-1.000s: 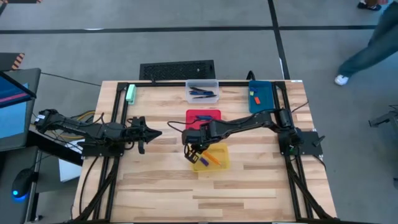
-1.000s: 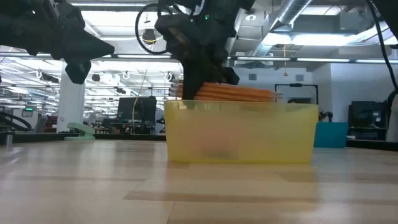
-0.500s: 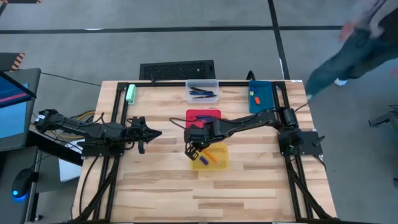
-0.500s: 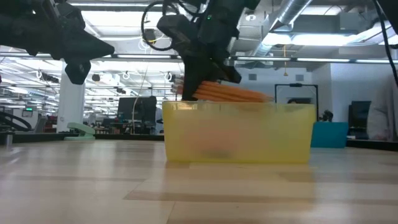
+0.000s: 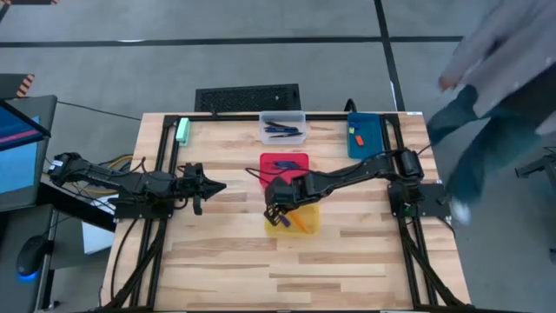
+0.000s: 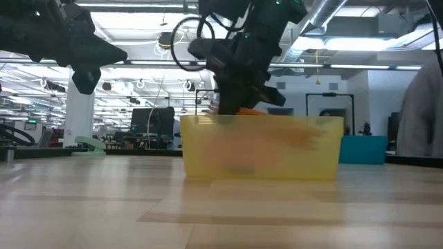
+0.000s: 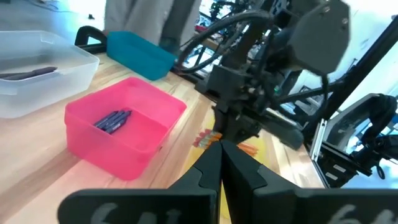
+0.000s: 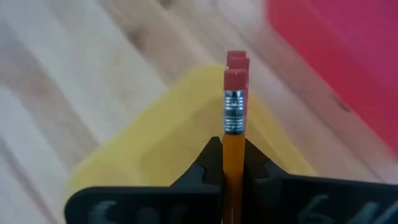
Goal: Sort crayons/erasers/pens/pencils in bins
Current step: Adjust the orange pencils in the yellow bin
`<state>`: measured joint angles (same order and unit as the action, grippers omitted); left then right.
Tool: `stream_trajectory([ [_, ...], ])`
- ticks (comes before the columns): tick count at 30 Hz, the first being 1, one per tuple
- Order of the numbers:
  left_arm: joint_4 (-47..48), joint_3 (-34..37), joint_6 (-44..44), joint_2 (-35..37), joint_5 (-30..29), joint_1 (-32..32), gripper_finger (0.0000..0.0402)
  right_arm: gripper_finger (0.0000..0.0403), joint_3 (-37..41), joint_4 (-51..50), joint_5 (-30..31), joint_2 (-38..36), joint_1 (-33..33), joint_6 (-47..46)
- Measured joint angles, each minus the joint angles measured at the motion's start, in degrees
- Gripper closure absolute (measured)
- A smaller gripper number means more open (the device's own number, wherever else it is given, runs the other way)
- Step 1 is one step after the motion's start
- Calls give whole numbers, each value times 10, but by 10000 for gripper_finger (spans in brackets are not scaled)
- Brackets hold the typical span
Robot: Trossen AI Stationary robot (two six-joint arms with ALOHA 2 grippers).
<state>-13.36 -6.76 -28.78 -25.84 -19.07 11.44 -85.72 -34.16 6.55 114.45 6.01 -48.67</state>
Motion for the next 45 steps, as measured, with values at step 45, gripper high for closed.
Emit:
stream_trajectory([
  [45,10,0,-26,0,-8,0,401,389,76,52,83,-73,0,-9],
])
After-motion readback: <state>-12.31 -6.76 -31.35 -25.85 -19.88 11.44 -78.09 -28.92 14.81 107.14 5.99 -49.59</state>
